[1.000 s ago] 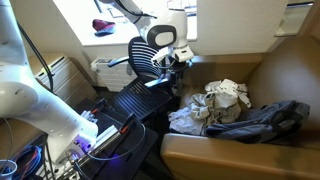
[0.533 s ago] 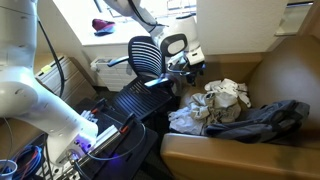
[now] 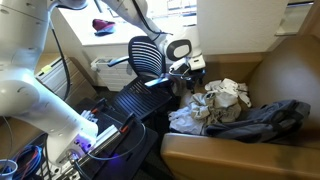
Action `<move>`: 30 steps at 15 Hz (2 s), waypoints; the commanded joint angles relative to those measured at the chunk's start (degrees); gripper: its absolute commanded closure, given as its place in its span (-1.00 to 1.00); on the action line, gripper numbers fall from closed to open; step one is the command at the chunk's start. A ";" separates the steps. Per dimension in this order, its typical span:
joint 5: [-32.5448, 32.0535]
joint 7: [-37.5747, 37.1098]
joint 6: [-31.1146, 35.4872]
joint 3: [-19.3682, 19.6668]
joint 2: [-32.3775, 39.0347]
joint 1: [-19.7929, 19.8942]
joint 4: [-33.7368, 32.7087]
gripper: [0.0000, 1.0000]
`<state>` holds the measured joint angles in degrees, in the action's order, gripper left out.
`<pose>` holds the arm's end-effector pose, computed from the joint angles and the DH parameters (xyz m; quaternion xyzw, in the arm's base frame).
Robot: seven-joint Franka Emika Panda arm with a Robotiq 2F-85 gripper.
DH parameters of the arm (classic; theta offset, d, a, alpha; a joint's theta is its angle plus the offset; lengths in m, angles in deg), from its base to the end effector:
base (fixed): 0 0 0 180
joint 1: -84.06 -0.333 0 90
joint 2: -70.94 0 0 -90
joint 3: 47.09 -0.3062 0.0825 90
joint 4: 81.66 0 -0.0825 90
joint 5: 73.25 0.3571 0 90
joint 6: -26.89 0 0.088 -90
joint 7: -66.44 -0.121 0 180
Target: Move the brown clothing from the brown chair to the black chair
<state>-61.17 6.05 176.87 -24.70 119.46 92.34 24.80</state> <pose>0.5172 -0.3075 0.0915 0.6735 -0.7332 0.0197 0.0919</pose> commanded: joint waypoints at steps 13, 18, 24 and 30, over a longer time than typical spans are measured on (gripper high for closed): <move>-1.01 -27.55 -2.62 4.07 29.90 3.63 -30.27 -1.00; -5.32 -31.03 -23.04 3.31 36.43 8.40 -40.69 -0.32; -10.12 -30.88 -40.14 -1.59 36.28 14.02 -47.94 0.50; -8.78 -29.03 -47.36 -3.20 35.89 16.64 -53.47 1.00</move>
<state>-70.60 -24.58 133.55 -26.36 155.34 106.61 -24.32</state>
